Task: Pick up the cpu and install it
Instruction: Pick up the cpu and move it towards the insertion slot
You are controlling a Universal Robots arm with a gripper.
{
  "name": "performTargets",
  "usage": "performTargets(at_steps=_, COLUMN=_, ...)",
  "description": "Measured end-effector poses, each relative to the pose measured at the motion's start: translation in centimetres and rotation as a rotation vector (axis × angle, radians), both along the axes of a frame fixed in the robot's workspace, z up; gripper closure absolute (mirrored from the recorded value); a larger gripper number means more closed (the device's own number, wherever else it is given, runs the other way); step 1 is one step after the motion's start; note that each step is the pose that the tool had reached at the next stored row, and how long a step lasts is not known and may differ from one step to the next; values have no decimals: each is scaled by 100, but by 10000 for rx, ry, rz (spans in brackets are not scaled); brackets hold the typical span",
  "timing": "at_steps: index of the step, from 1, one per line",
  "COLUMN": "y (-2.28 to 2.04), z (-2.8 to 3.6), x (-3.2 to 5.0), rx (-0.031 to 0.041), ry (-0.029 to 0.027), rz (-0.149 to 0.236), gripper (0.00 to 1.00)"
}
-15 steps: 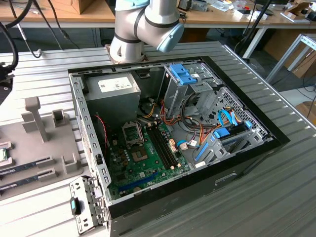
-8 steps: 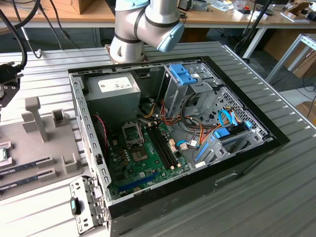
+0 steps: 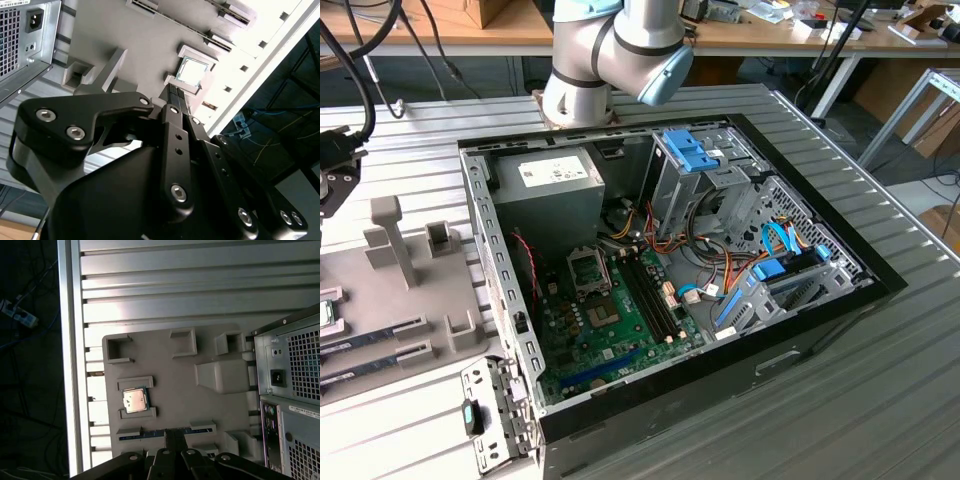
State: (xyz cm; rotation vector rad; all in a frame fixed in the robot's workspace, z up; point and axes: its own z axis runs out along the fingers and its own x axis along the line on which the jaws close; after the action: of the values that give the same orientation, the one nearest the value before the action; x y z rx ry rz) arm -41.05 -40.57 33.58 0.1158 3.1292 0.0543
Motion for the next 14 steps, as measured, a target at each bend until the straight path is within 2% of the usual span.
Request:
performTargets(at_steps=4, y=0, z=-1, x=0, rx=1, ry=0, rz=0, gripper=89)
performTargets(at_steps=9, y=0, z=-3, x=0, rx=0, ry=0, rz=0, gripper=58)
performTargets(at_steps=10, y=0, z=-3, x=0, rx=0, ry=0, rz=0, gripper=58)
performTargets(at_steps=11, y=0, z=-4, x=0, rx=0, ry=0, rz=0, gripper=53)
performTargets(at_steps=12, y=0, z=-4, x=0, rx=0, ry=-1, rz=0, gripper=53)
performTargets(at_steps=13, y=0, z=-4, x=0, rx=1, ry=-1, rz=0, gripper=46)
performTargets(at_steps=14, y=0, z=-4, x=0, rx=1, ry=0, rz=0, gripper=46)
